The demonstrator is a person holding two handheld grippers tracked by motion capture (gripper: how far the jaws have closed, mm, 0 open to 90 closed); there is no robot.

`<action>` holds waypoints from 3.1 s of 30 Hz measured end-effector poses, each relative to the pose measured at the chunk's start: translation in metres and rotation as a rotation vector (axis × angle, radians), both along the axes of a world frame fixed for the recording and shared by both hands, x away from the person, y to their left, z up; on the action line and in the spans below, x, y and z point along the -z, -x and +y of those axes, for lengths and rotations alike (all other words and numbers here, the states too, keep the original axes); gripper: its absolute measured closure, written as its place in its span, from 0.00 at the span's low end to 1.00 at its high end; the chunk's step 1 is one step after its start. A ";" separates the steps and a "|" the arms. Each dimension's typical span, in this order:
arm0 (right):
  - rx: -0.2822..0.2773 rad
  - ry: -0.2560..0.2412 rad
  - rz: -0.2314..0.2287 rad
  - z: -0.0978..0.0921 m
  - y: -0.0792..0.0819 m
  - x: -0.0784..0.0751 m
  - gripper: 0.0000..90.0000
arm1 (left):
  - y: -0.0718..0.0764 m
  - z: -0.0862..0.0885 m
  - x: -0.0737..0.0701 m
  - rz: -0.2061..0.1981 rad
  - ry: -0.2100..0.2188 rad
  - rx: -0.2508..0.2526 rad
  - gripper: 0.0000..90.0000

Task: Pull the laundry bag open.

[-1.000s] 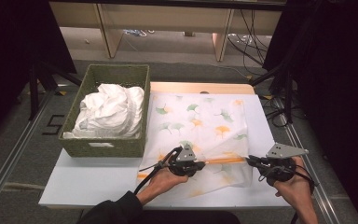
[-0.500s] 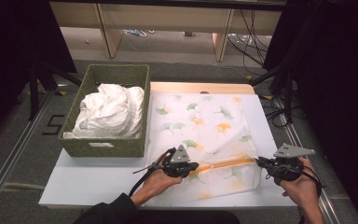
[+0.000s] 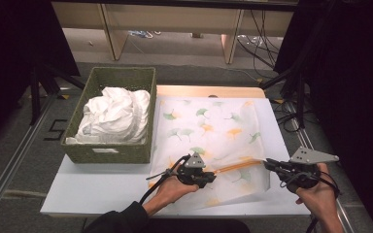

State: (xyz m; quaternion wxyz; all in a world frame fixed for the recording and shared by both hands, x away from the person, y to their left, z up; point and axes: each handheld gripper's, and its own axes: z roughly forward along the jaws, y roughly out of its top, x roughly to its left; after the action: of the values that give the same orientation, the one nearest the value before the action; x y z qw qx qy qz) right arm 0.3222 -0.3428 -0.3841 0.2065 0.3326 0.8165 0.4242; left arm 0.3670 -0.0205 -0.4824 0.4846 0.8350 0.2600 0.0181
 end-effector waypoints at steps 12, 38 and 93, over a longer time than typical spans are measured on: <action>-0.113 -0.042 -0.055 0.029 0.010 -0.020 0.95 | -0.001 -0.013 0.000 0.023 -0.013 -0.076 0.68; -0.136 -0.040 -0.052 0.034 0.011 -0.020 0.95 | -0.010 -0.016 0.003 0.026 0.002 -0.239 0.70; -0.146 -0.034 -0.033 0.031 0.012 -0.017 0.95 | -0.028 -0.017 0.004 -0.059 0.031 -0.219 0.99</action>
State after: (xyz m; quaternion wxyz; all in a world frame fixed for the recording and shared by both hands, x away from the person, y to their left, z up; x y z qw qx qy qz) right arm 0.3107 -0.3116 -0.3674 0.1827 0.2686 0.8278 0.4574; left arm 0.3949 -0.0375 -0.4868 0.5000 0.7932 0.3354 0.0917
